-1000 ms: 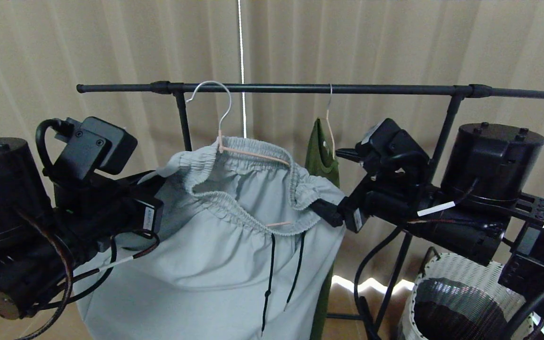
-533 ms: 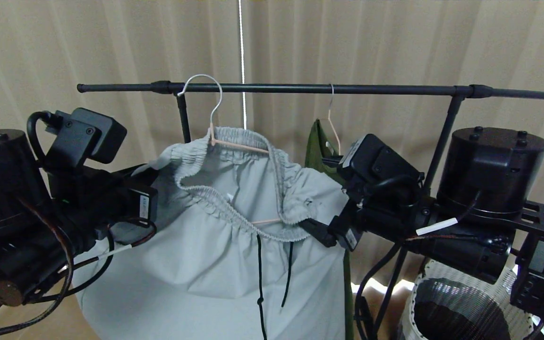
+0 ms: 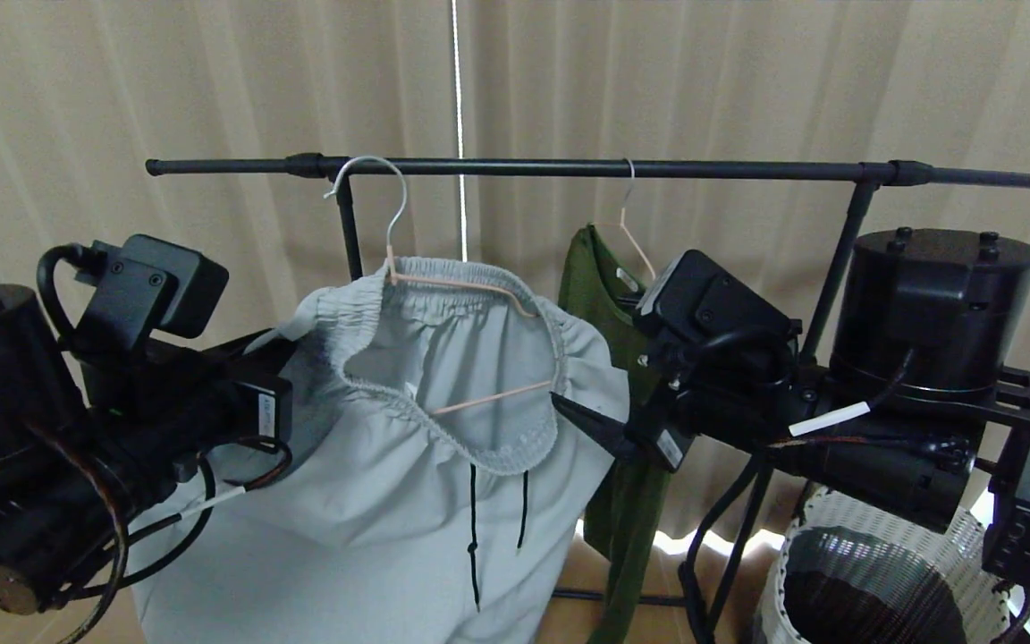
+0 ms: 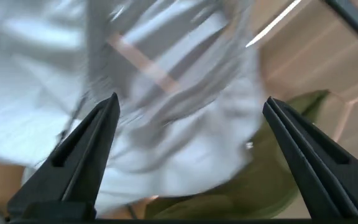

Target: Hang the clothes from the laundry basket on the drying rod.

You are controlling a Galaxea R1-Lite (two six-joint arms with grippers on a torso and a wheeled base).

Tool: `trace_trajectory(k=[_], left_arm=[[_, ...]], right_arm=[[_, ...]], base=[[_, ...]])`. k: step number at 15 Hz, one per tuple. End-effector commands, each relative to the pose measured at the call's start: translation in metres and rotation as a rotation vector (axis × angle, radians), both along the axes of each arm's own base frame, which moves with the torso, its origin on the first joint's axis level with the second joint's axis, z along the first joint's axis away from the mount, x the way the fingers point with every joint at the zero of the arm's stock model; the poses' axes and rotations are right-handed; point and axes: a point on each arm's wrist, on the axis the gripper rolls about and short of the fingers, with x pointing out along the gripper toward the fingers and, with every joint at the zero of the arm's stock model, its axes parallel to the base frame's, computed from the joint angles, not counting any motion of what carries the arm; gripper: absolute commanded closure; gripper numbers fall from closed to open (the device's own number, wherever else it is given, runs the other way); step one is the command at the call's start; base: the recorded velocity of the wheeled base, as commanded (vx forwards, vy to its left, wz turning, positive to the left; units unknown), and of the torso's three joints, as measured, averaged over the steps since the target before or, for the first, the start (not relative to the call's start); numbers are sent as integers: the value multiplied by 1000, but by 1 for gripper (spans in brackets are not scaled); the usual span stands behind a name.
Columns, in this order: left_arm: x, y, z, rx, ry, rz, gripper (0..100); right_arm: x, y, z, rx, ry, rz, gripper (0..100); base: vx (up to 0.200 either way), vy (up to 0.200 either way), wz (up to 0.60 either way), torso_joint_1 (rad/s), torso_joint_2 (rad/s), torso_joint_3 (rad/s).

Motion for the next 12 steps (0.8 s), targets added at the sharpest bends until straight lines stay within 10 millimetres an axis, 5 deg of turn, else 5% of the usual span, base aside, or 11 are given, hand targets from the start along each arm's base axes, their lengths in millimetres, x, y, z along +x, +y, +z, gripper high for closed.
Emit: trace_trajectory(k=[1, 4, 8, 12], left_arm=[[-10, -1, -14, 3, 13, -33, 100], [-27, 0, -28, -95, -40, -168, 100], [-47, 4, -20, -58, -119, -227, 100], [-39, -6, -27, -44, -84, -247, 100]], right_arm=[[1, 2, 0, -2, -4, -6, 0], [-8, 15, 4, 9, -19, 25, 0], [-12, 30, 5, -2, -40, 21, 0], [-6, 33, -1, -15, -33, -8, 0]], base=[[0, 0, 0, 0, 0, 0], [0, 0, 0, 0, 0, 0], [0, 0, 0, 0, 0, 0], [0, 0, 0, 0, 0, 0]])
